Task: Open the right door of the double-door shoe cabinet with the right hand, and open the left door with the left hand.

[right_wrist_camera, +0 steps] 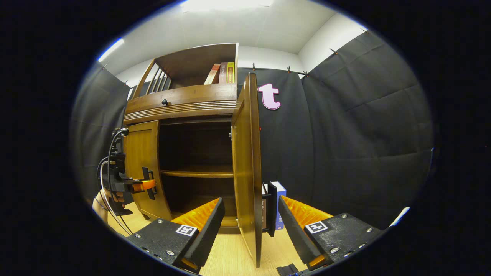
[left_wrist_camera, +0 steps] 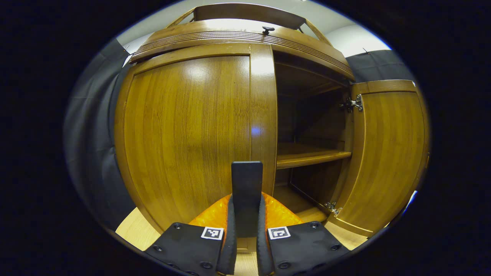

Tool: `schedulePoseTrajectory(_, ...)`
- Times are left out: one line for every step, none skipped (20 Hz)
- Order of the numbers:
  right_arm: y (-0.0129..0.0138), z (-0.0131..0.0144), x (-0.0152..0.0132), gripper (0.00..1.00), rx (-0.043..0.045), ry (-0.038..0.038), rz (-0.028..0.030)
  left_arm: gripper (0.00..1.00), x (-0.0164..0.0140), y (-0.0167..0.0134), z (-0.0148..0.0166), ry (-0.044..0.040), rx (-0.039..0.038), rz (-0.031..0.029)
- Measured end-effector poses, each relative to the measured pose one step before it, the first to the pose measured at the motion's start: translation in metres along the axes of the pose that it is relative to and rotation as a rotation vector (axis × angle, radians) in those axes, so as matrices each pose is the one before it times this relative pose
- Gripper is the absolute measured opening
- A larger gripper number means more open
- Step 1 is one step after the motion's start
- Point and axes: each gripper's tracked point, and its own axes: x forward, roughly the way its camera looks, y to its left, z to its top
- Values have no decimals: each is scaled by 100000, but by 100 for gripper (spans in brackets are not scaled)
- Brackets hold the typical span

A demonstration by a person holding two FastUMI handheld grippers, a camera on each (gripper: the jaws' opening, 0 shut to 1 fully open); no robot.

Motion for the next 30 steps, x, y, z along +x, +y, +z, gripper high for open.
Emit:
schedulePoseTrajectory(153,78,-51,87,-2,-146,30,28,-698,20,-63,304,-27,-660)
schedulePoseTrajectory(187,163,-44,87,75,-214,157,29,-732,82,-41,108,100,-704)
schedulePoseTrajectory(230,106,-35,87,230,-174,206,28,-722,104,-42,134,130,-603)
schedulePoseTrajectory(219,124,11,87,367,-195,335,29,-698,98,2,-81,192,-473)
schedulePoseTrajectory(278,70,-26,87,261,-102,485,28,-657,165,-8,-10,247,-405)
schedulePoseTrajectory(370,131,17,87,129,-127,492,28,-663,101,-70,6,521,-396)
schedulePoseTrajectory(318,71,-80,87,0,-64,555,29,-819,177,-106,8,278,-434)
schedulePoseTrajectory(369,-4,80,87,-153,59,696,28,-573,200,30,76,223,-497)
schedulePoseTrajectory(376,14,-82,87,-251,14,655,28,-691,164,-120,230,76,-499)
schedulePoseTrajectory(347,-4,-13,87,-356,28,475,28,-620,149,-10,141,-75,-445)
schedulePoseTrajectory(270,70,-99,87,-422,-85,395,28,-698,225,-64,-100,33,-321)
schedulePoseTrajectory(281,10,38,98,-232,-101,341,28,-562,244,7,-113,-42,-6)
schedulePoseTrajectory(229,74,-96,98,-44,22,428,29,-662,226,-107,-148,315,173)
schedulePoseTrajectory(364,21,-69,98,56,59,579,29,-699,198,-50,-91,390,294)
schedulePoseTrajectory(266,-30,6,98,33,87,471,29,-630,349,-153,-59,396,209)
schedulePoseTrajectory(298,42,-70,98,-57,-19,460,29,-601,298,-46,-124,19,230)
schedulePoseTrajectory(275,136,-75,98,-28,-263,419,29,-674,406,6,53,-282,131)
schedulePoseTrajectory(253,-34,-7,98,17,-215,392,29,-598,421,-47,-17,-55,316)
schedulePoseTrajectory(313,-6,-43,98,129,-99,515,28,-606,377,-127,169,54,362)
schedulePoseTrajectory(358,74,33,98,178,-14,620,28,-505,313,-48,57,-33,251)
schedulePoseTrajectory(342,3,70,98,167,38,644,28,-430,395,-10,15,-187,280)
schedulePoseTrajectory(389,29,59,87,73,146,676,28,-475,392,-12,69,-435,518)
schedulePoseTrajectory(406,-30,-10,87,-26,31,806,28,-513,516,-21,-113,112,652)
schedulePoseTrajectory(424,-15,20,87,-125,12,706,28,-578,518,-136,-38,534,909)
schedulePoseTrajectory(382,69,47,87,-131,-80,724,28,-452,561,-31,-138,766,1135)
schedulePoseTrajectory(374,-24,50,87,-26,-66,656,28,-468,578,109,-124,827,1200)
schedulePoseTrajectory(305,-57,-96,87,130,-30,603,27,-491,573,-22,-381,683,995)
schedulePoseTrajectory(286,49,125,87,208,0,617,27,-528,760,-56,-81,101,929)
schedulePoseTrajectory(239,-26,27,87,203,30,444,27,-381,641,84,-126,-521,673)
schedulePoseTrajectory(248,19,247,87,206,32,385,27,-453,566,-39,357,-786,931)
